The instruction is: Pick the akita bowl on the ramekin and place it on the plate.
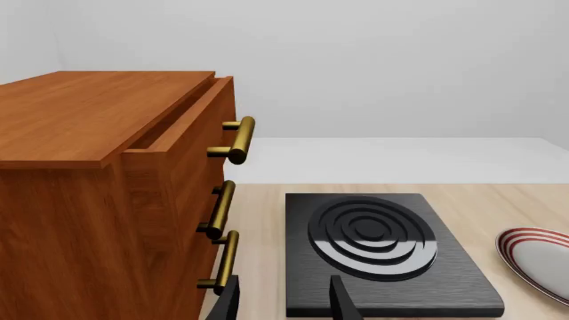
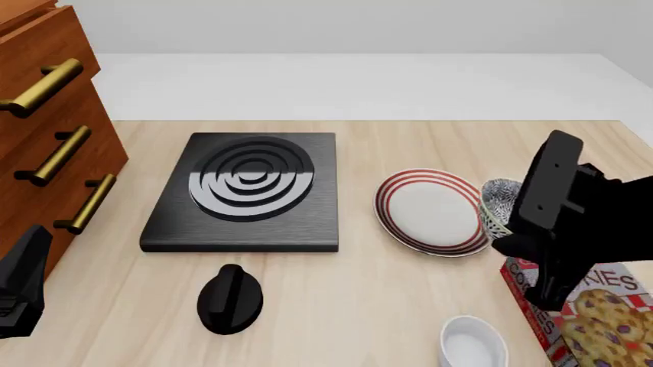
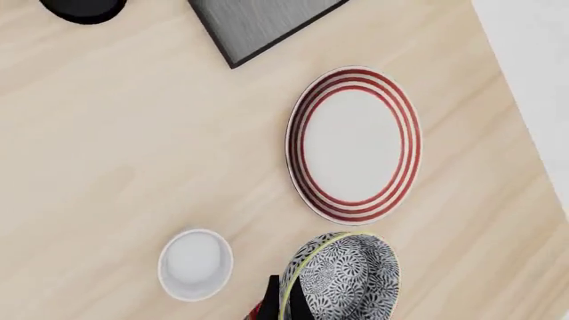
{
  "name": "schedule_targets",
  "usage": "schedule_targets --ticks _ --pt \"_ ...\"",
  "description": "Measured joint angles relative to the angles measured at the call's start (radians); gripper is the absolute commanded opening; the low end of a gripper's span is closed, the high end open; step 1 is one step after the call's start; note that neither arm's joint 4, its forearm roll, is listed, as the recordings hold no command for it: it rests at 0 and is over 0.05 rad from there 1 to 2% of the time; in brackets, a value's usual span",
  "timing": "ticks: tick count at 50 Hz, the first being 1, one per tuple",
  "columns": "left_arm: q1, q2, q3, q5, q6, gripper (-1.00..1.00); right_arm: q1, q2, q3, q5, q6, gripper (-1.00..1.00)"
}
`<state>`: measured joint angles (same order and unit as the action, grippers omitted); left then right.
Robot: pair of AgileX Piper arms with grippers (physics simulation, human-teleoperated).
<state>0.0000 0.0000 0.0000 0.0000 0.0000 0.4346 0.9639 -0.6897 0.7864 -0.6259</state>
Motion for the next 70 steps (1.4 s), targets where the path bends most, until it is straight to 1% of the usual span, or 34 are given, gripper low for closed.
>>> schedule_targets --ticks 22,35,60,70 --pt "0.0 0.0 0.0 0.0 0.0 1.0 -0.064 0.187 -0.059 -0.148 -0.075 -1.0" --pt "0.0 0.0 0.0 0.0 0.0 1.0 -0.091 0.291 -0.124 -0.189 -0.11 -1.0" --pt "0.0 0.0 0.0 0.0 0.0 1.0 -0.106 0.447 -0.229 -0.232 -0.13 -1.0" --pt "0.0 0.0 0.0 0.0 0.0 1.0 -0.105 0.498 -0.265 -0.247 -0.123 -1.0"
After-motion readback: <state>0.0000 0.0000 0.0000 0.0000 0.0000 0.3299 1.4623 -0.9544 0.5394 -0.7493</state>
